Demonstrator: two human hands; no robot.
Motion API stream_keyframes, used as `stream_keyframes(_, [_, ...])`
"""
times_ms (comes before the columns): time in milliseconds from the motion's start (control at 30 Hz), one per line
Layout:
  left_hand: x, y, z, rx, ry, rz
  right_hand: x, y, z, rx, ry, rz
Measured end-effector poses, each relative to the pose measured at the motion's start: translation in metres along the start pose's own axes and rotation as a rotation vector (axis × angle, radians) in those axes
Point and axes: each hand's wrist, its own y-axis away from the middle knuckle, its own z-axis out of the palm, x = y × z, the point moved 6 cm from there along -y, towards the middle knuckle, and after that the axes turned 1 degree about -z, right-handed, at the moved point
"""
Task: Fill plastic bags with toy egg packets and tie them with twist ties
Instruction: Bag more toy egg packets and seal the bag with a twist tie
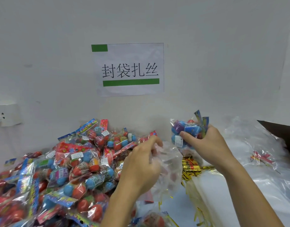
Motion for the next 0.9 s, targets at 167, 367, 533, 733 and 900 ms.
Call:
stream_keyframes(167, [-0.010,-0.004,-0.003,0.083,0.142,-0.110,-0.012,0.007,0.028,-0.189,-0.160,-0.081])
stream_keyframes(367, [-0.018,-0.008,-0.006,0.179,0.336,-0.114,-0.018,0.017,0.048,-0.334,-0.284,-0.119])
stream_keyframes(533, [-0.019,-0.009,-0.008,0.218,0.387,-0.119,-0.012,0.020,0.055,-0.423,-0.418,-0.022])
stream_keyframes(733, [-0.019,-0.008,-0.008,0.252,0.413,-0.132,-0.011,0.021,0.060,-0.432,-0.425,0.006])
stream_keyframes(900, [-0.016,-0.010,-0.008,0.233,0.308,-0.110,-0.012,0.020,0.057,-0.345,-0.418,-0.008])
